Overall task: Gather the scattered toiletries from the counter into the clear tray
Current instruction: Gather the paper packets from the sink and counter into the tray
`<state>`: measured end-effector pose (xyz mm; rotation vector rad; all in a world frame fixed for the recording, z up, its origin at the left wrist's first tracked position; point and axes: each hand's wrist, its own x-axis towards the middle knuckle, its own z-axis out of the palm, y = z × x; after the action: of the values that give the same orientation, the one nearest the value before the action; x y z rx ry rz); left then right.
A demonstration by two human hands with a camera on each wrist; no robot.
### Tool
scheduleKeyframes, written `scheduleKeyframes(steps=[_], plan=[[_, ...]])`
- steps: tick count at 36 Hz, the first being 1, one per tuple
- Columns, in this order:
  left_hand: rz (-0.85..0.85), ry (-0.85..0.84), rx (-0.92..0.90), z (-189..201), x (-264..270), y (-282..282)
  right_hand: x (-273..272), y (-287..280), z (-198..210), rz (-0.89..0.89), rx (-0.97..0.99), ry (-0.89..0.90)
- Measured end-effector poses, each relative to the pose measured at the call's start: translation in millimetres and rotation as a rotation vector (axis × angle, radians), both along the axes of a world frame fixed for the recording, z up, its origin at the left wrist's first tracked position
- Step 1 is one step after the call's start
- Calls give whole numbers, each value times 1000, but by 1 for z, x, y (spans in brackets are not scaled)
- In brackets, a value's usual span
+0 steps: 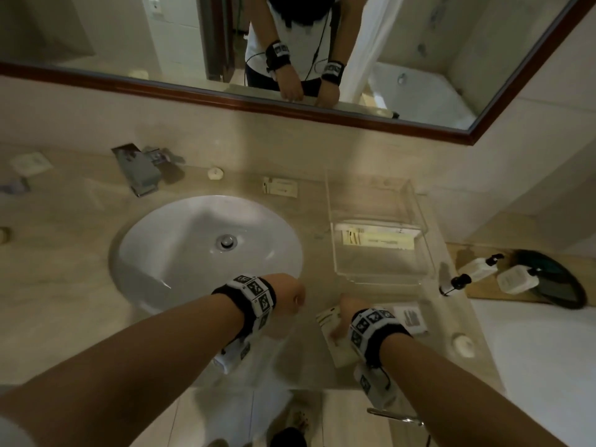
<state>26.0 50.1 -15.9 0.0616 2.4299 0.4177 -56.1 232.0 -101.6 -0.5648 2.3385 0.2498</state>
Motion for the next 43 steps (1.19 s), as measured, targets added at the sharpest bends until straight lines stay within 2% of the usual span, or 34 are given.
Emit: scheduleKeyframes(steps=[1, 2, 3, 4, 6, 11, 13, 17, 21, 23, 27, 31, 37, 43], plan=[[6, 3, -1, 0, 4, -4, -9, 5, -19, -9, -2, -7], [13, 6, 2, 0, 9, -9, -8, 3, -20, -7, 3, -8], [29, 9, 8, 0, 13, -13, 0, -2, -8, 6, -9, 2], [48, 15, 16, 0, 18, -18, 17, -17, 26, 4, -61, -6], [99, 16, 28, -1, 26, -30, 34, -42, 64, -57, -149, -53], [182, 6, 63, 4, 41, -61, 45, -89, 110, -169, -511, -126], [240, 21, 152, 8, 43, -74, 46, -104, 117, -173, -614, -122], [498, 102, 481, 9, 43, -104, 44, -132, 118, -310, -798, -150], [596, 229, 544, 9, 38, -124, 35, -155, 118, -361, -882, -171], [637, 249, 522, 7, 35, -134, 28, -166, 116, -310, -836, -115], [762, 282, 453, 1, 28, -156, 3, -183, 105, -62, -609, 42], [797, 276, 409, -1, 15, -182, -34, -204, 92, 150, -285, 79], [851, 254, 370, -3, -7, -221, -91, -240, 75, 228, -145, 73], [917, 262, 317, -14, -21, -233, -137, -261, 52, 251, -22, 56]])
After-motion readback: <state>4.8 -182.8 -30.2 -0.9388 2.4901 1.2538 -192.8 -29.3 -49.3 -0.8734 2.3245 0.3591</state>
